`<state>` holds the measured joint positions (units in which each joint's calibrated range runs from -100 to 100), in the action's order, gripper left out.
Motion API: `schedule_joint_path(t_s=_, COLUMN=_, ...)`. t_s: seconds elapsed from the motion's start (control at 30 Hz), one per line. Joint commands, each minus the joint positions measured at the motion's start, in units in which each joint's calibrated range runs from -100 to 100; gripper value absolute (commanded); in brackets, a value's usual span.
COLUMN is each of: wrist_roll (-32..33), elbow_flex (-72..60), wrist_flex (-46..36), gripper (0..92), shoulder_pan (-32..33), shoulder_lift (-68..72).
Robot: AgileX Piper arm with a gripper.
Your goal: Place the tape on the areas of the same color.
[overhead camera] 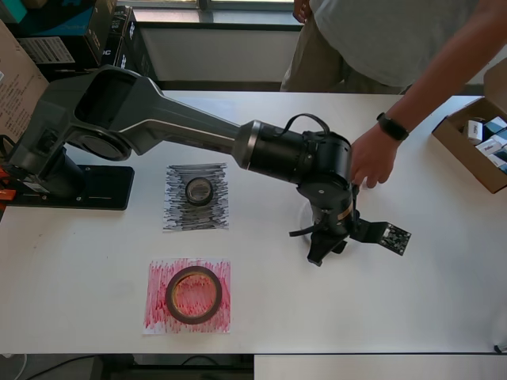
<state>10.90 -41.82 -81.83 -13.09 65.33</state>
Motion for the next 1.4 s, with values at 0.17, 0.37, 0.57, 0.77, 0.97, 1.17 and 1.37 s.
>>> schedule_joint_path(t_s=0.17, wrist_roll=0.3, elbow_flex=-0.4, wrist_flex=0.0, gripper=41.4, shoulder_pan=-0.5, shoulder_lift=0.3)
schedule_joint_path(t_s=0.37, wrist_roll=-0.1, elbow_flex=-0.4, wrist_flex=0.0, gripper=41.4, shoulder_pan=0.1, shoulder_lift=0.3)
schedule_joint_path(t_s=0.57, wrist_roll=-2.6, elbow_flex=-0.2, wrist_flex=0.0, gripper=41.4, shoulder_pan=2.1, shoulder_lift=0.3)
schedule_joint_path(t_s=0.77, wrist_roll=-4.2, elbow_flex=2.2, wrist_flex=0.0, gripper=41.4, shoulder_pan=4.0, shoulder_lift=0.2)
schedule_joint_path(t_s=0.97, wrist_roll=-4.2, elbow_flex=7.7, wrist_flex=0.3, gripper=41.4, shoulder_pan=6.8, shoulder_lift=-3.9)
schedule_joint_path(t_s=1.17, wrist_roll=-4.1, elbow_flex=21.1, wrist_flex=1.9, gripper=41.4, shoulder_pan=11.4, shoulder_lift=-15.4)
schedule_joint_path(t_s=1.37, wrist_roll=-4.2, elbow_flex=35.2, wrist_flex=9.5, gripper=41.4, shoulder_pan=16.3, shoulder_lift=-24.5)
